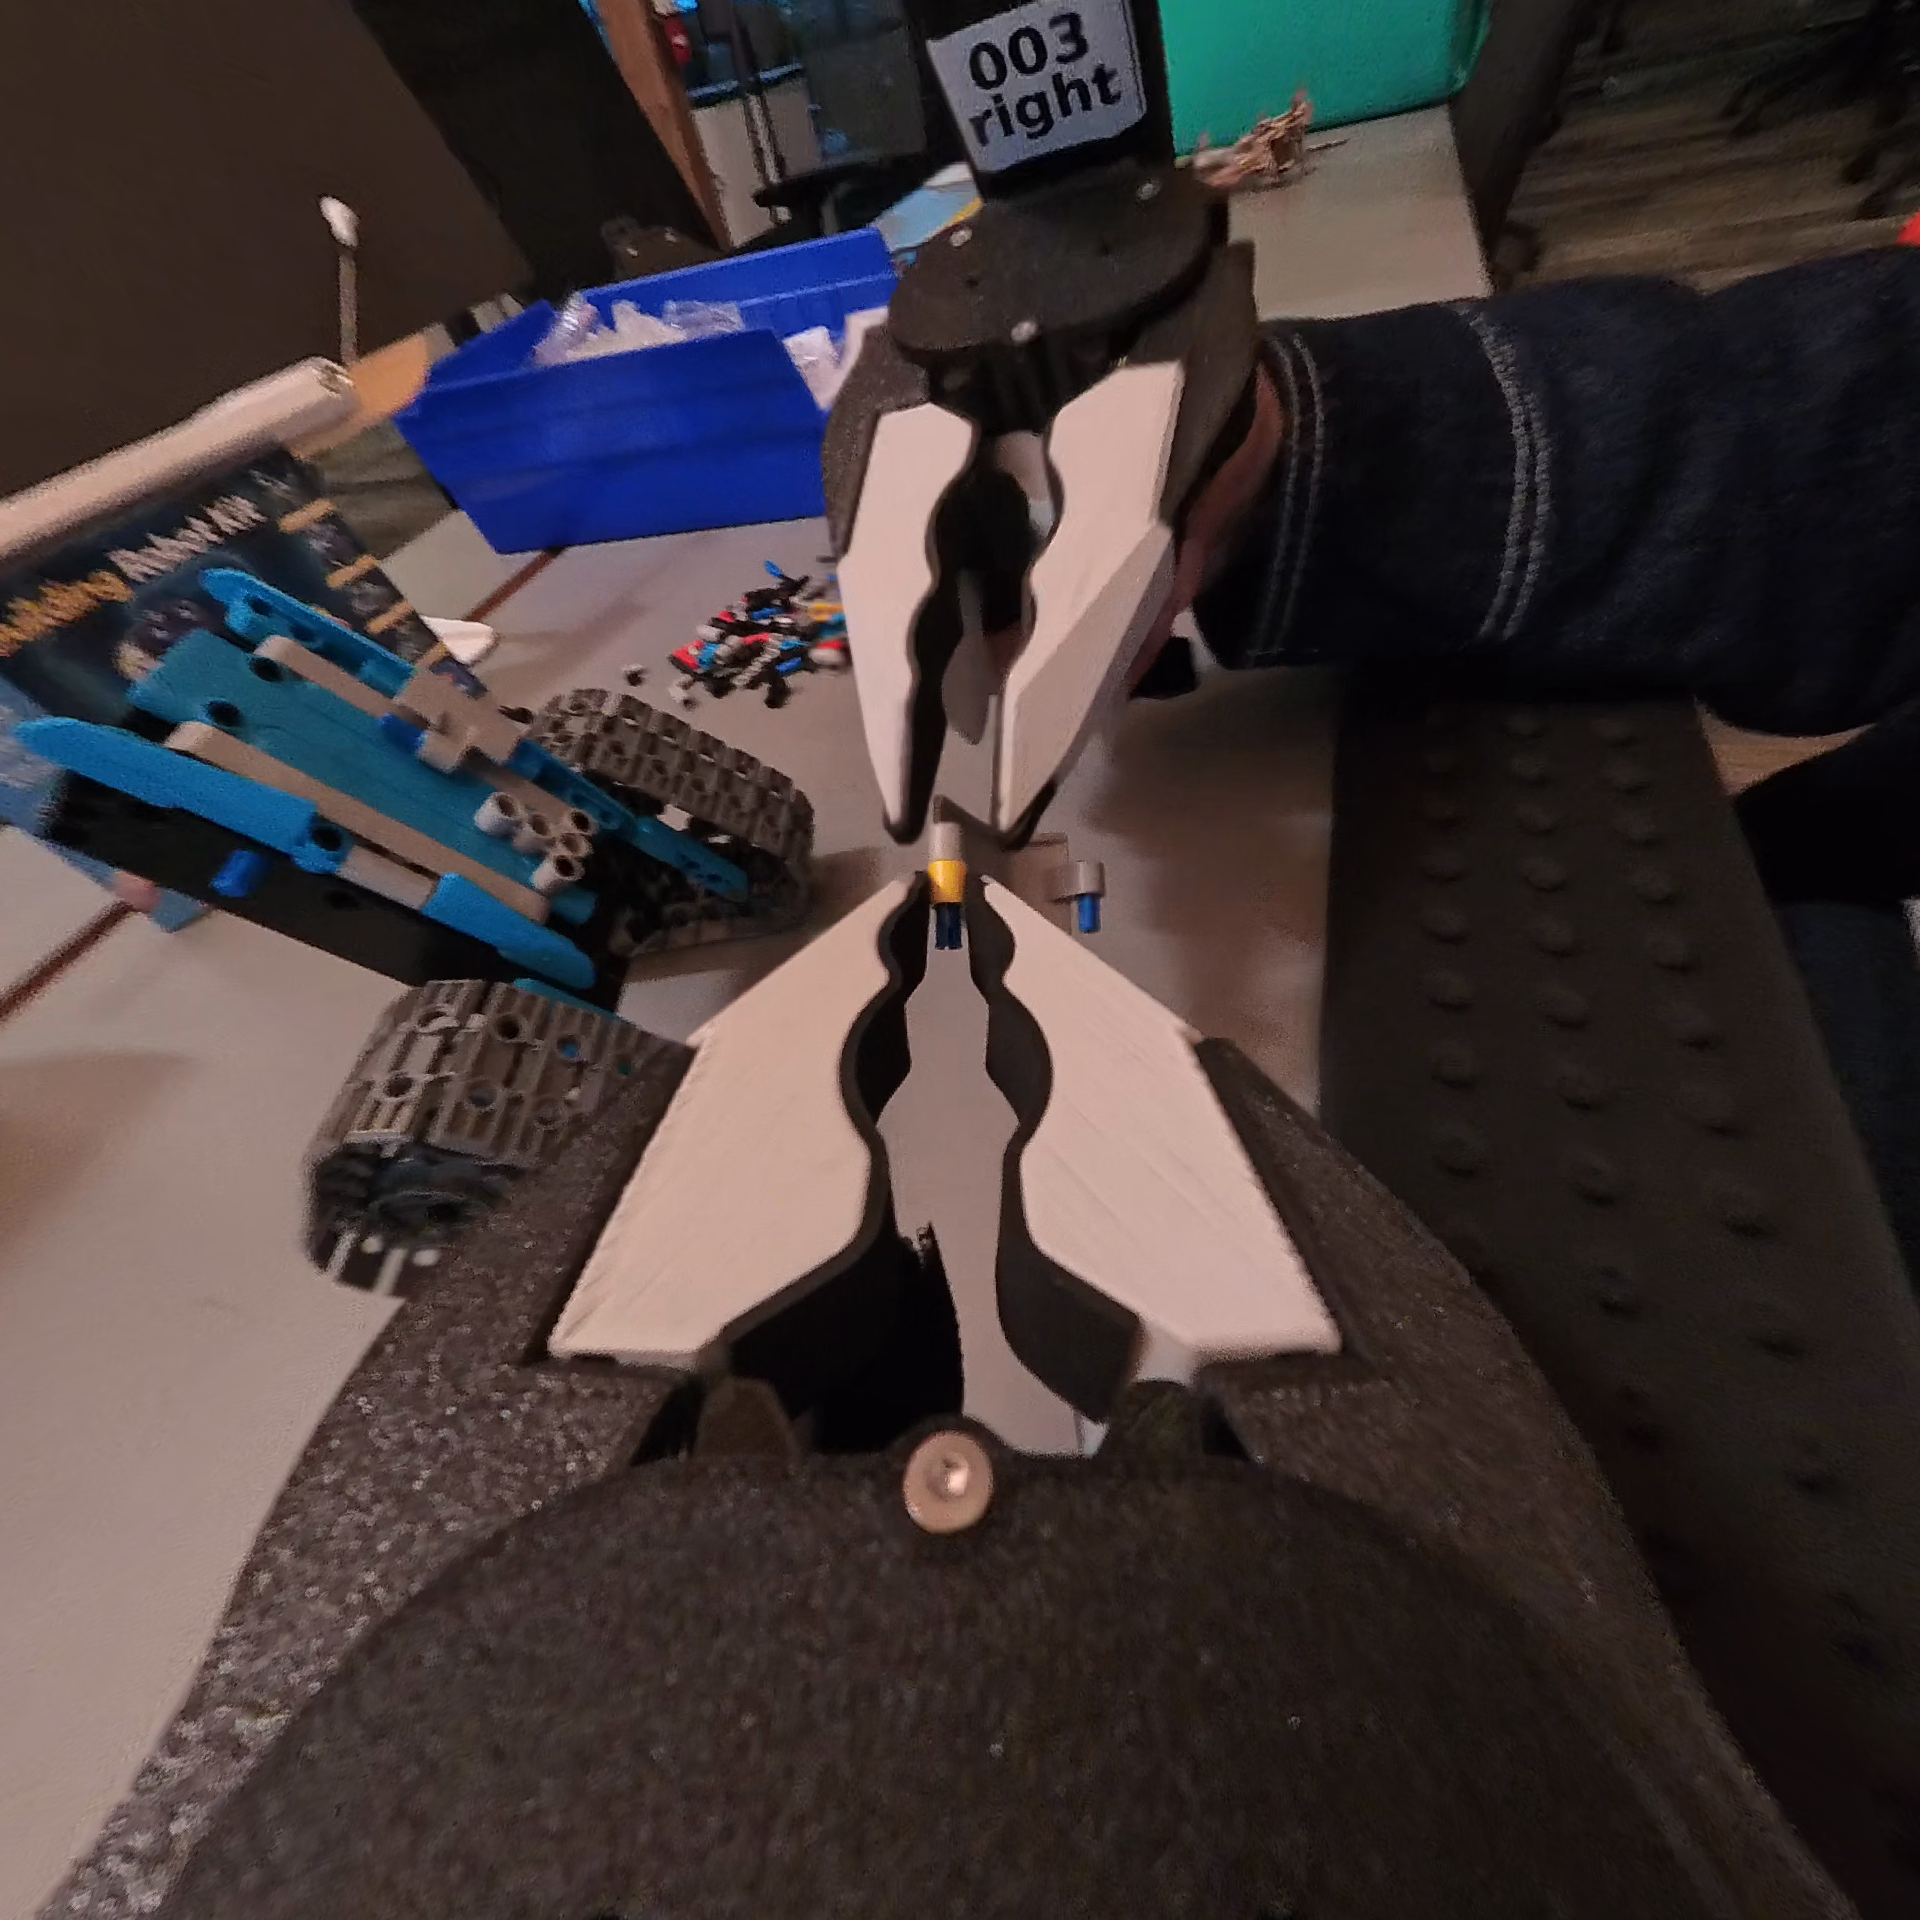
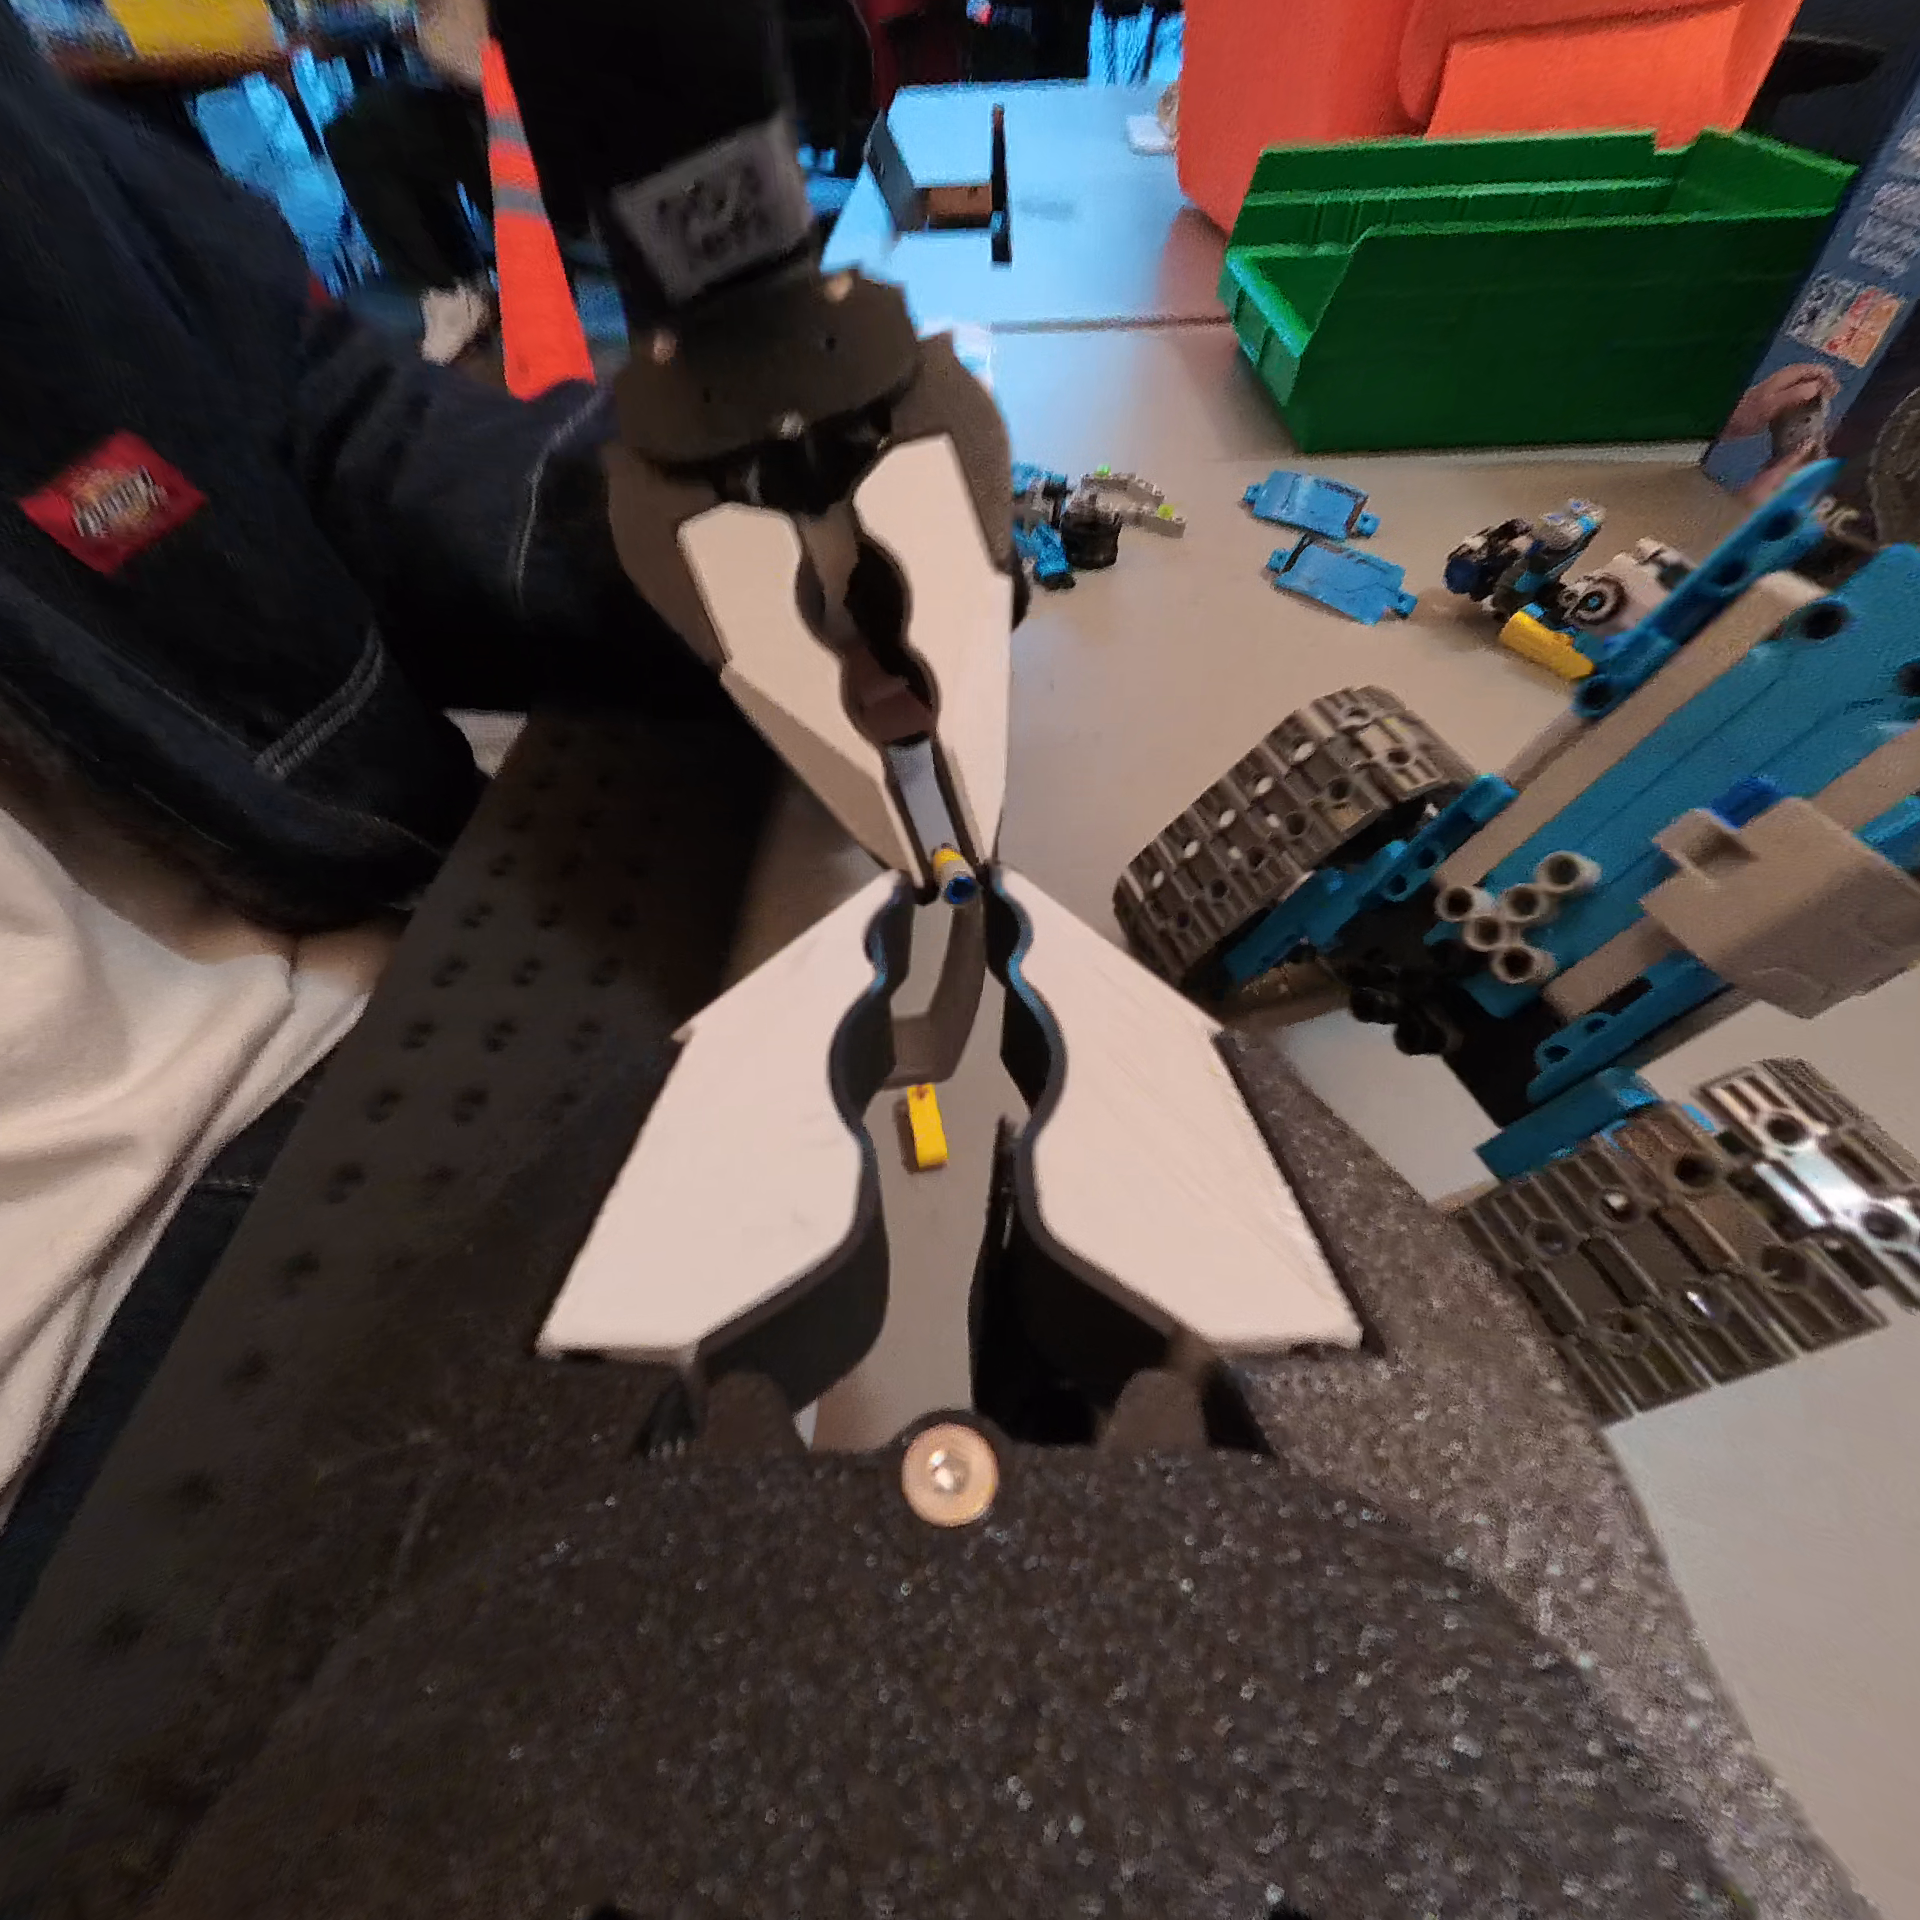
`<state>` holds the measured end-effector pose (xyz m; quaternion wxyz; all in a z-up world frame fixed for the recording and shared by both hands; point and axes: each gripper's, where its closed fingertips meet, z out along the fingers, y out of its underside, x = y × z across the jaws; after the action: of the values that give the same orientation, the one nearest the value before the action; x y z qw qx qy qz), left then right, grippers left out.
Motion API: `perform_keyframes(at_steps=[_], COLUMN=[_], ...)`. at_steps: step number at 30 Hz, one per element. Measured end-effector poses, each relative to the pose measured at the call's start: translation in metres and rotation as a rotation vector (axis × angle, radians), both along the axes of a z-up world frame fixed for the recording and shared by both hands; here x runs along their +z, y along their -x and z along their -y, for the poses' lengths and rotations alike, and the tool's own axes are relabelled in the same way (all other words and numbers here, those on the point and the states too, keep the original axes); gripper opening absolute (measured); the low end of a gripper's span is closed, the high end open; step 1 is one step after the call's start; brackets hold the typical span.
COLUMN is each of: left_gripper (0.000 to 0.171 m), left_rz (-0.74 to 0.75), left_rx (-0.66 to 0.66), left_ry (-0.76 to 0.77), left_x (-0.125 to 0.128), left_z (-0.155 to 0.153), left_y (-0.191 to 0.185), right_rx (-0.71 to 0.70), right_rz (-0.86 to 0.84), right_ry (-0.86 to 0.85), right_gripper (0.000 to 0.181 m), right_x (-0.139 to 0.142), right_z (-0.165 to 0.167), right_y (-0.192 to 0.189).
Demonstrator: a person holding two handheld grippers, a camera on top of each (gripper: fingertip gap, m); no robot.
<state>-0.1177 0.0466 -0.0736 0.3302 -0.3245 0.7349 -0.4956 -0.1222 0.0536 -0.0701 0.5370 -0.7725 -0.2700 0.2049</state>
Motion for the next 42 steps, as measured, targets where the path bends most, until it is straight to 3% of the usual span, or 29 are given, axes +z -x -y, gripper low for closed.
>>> perform_keyframes(at_steps=[4,9,12,21,26,29,33,38,42], left_gripper=[0.006,0.005,0.006,0.006,0.006,0.006,0.005,0.006,0.006], left_rz=[-0.082,-0.120,-0.123,-0.136,-0.084,-0.100,-0.091,-0.236,-0.295], left_rx=[-0.054,-0.088,-0.090,-0.092,-0.120,-0.069,-0.032,-0.032,-0.047], left_ry=[-0.017,0.008,0.014,-0.014,0.102,0.074,0.151,-0.053,-0.164], left_x=[-0.015,-0.019,-0.019,-0.024,-0.003,-0.010,-0.002,-0.049,-0.069], left_z=[0.008,0.012,0.011,0.011,0.009,-0.011,-0.030,-0.019,-0.013], left_y=[0.005,0.008,0.009,0.009,0.013,0.014,0.013,0.011,0.014], right_rx=[0.048,0.068,0.059,0.059,0.078,0.001,-0.060,-0.099,-0.184], right_rz=[0.053,0.067,0.074,0.111,0.071,0.068,-0.052,-0.016,0.061], right_ry=[0.033,0.054,0.098,0.117,0.028,0.025,-0.011,0.024,0.071], right_gripper=[0.000,0.000,0.014,0.005,0.004,0.004,0.005,0.005,0.005], right_x=[-0.012,-0.016,-0.021,-0.029,-0.009,-0.005,0.014,0.000,-0.020], right_z=[0.004,0.008,0.009,0.009,0.009,0.013,0.024,0.013,0.005], right_y=[0.008,0.012,0.008,0.008,0.010,-0.017,-0.047,-0.049,-0.062])
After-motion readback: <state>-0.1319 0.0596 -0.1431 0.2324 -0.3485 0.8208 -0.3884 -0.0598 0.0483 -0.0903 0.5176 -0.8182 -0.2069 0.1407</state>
